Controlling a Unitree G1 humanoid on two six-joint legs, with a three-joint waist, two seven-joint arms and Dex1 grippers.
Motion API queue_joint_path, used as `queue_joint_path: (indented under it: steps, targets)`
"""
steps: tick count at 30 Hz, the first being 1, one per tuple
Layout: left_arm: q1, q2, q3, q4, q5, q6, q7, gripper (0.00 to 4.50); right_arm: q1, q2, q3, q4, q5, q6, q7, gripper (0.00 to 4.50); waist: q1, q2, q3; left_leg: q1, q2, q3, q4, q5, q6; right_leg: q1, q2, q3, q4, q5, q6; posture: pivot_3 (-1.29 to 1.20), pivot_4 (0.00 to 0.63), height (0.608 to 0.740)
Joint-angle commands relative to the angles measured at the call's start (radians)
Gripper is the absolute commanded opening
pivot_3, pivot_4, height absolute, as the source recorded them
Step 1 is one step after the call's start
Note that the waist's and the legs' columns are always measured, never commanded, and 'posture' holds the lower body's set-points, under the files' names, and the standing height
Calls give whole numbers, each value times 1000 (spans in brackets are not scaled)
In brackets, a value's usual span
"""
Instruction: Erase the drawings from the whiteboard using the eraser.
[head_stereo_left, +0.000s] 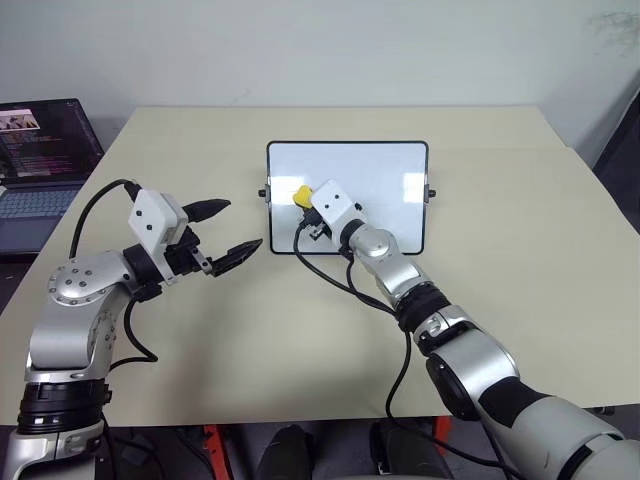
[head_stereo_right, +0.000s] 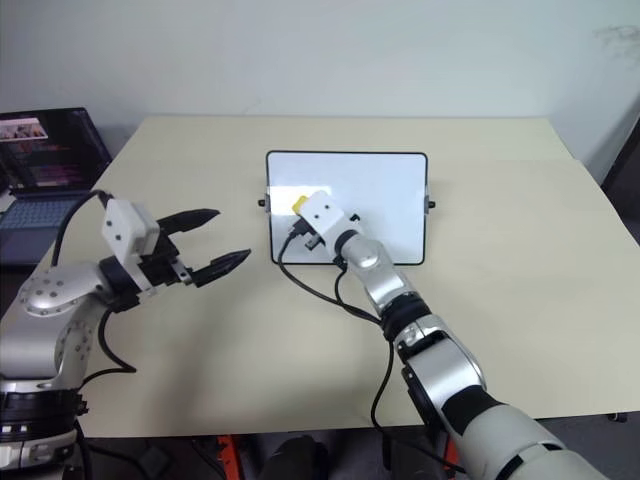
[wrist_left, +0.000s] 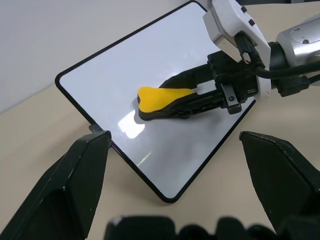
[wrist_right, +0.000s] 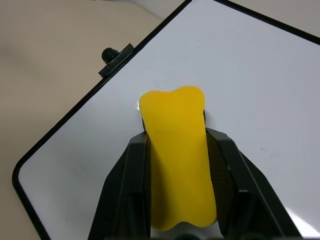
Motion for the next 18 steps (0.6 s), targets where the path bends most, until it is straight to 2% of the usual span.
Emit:
queue_joint_path:
  steps: [1,18]
  targets:
    - [-17,5,14,-23,-4,-11,7,4500,40,-24,6,-32,-10,59,20,1210,0,0,0,0,0,0,0,0,0,0,0,0,0,0,0,0,150,740]
    - [-34,-12,1,-2,3,-24,9,4500,193,-136,7,-256,-14,183,72,1210,29,-1,-1,1,-1,-2,1,0,0,3,0,-1,-2,0,0,0,150,740]
